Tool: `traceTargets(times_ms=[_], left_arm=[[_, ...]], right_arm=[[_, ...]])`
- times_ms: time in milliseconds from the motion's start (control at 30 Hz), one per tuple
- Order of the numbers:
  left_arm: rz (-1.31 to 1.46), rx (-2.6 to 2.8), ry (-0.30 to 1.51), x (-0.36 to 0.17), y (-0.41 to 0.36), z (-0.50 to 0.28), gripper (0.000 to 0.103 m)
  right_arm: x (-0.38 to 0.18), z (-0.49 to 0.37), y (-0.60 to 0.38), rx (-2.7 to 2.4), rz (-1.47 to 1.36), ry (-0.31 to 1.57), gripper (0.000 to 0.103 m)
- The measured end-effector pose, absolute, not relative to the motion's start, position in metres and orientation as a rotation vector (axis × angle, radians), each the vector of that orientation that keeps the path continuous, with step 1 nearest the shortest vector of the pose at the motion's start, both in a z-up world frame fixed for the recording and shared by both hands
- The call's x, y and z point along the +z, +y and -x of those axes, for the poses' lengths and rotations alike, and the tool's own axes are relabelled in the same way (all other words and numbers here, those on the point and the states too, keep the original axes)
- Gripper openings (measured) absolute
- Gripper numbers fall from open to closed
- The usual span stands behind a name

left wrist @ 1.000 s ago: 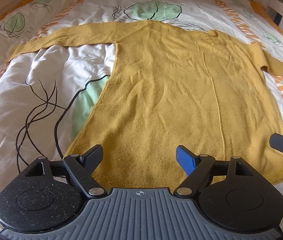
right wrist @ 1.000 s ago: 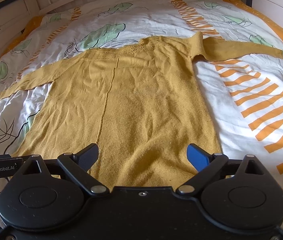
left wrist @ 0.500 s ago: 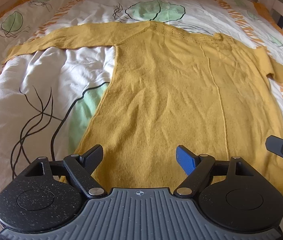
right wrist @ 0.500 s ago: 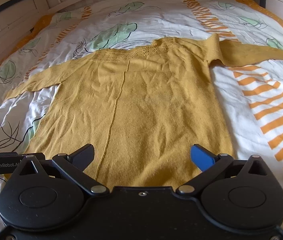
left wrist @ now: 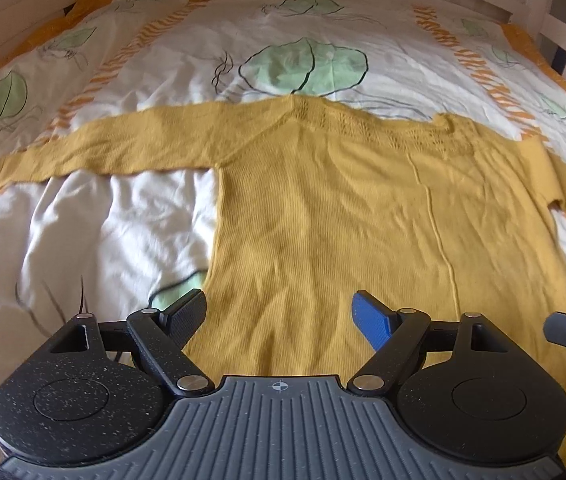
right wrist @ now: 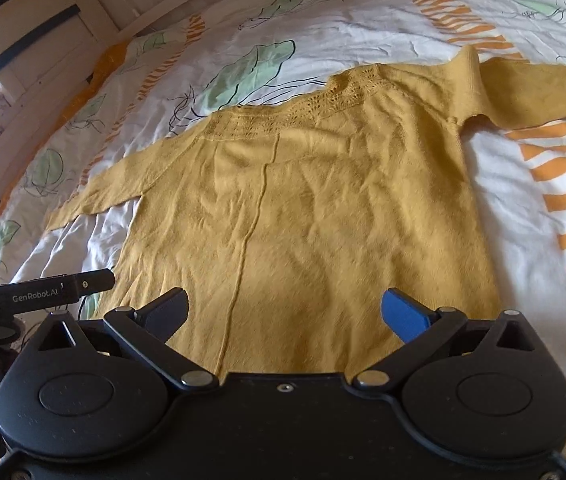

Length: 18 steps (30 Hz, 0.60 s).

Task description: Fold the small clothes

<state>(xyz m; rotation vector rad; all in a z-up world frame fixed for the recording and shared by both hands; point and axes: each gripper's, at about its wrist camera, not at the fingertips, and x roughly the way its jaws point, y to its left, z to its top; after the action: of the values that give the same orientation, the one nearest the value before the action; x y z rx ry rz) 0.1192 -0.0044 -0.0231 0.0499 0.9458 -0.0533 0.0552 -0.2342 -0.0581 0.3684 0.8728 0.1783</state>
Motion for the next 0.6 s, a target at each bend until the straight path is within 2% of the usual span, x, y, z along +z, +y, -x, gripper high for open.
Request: traceTargets(times_ms=[267,500,567,600], left_arm=[[-0.075,-0.038,0.915,-0.029,-0.018,-0.161,0.079],[-0.088,0.018,0.910,-0.044,-0.024,-0.199,0.079],[-0.093,0.038,0.907,-0.049,-0.027,-0.210,0.079],[-0.099,0.048,0.905,-0.051,-0.029,-0.215,0.079]], right_arm=[[-0.037,-0.100,-0.292,0.087,-0.297,0.829,0.102],[-0.025,-0.140,-0.383,-0.090,-0.285,0.793,0.102],[-0.025,-0.150,-0.417,-0.152,-0.314,0.768,0.101],[-0.026,-0.155,-0.434,-0.187,-0.337,0.753,0.097]])
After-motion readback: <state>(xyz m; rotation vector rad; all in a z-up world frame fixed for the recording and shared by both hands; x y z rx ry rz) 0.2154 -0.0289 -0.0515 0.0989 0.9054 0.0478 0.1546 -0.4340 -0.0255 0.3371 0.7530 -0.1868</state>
